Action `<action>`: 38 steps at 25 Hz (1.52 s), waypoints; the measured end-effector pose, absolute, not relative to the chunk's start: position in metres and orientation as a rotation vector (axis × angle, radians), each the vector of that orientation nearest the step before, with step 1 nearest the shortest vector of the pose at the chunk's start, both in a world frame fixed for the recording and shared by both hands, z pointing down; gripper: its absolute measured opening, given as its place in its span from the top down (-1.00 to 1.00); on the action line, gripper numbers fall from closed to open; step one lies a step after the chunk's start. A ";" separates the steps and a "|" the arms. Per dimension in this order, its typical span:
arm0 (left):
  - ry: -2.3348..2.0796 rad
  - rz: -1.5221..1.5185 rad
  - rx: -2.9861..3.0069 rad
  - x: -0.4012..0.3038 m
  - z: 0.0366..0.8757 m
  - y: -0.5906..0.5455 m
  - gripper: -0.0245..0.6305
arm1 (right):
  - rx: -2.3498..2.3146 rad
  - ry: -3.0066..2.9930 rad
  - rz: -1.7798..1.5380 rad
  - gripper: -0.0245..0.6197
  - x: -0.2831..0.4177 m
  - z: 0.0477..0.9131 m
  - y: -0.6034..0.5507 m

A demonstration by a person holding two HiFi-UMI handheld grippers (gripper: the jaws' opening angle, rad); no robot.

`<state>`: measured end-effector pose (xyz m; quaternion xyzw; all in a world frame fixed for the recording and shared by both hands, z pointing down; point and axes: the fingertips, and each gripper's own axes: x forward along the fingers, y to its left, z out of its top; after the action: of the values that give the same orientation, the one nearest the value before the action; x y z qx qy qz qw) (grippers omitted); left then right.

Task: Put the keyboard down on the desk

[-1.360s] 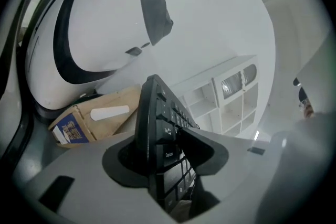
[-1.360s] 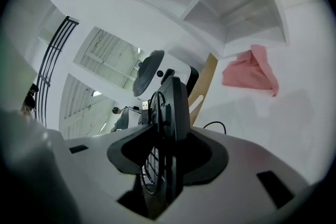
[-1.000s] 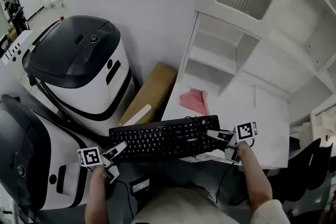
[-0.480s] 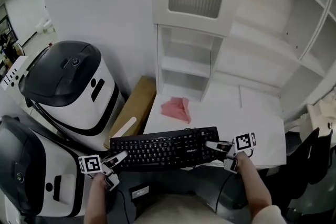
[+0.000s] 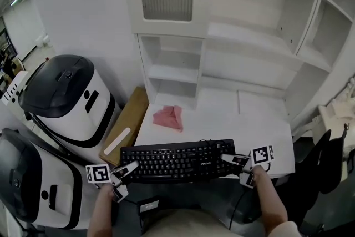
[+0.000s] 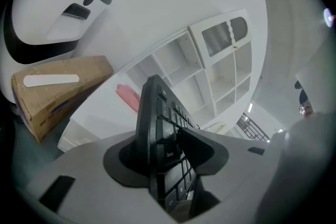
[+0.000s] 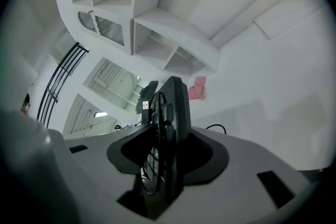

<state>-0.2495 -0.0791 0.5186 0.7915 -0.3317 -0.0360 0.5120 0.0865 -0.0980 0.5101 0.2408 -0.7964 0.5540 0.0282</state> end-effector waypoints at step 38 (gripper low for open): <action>-0.462 0.090 1.978 -0.046 0.522 -0.150 0.33 | 1.248 -2.424 1.760 0.35 0.280 0.507 -0.069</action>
<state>-0.0456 -0.1503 0.5219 0.8273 -0.1931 0.0374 0.5263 0.2797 -0.0687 0.5074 0.3840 -0.7459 0.5417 -0.0517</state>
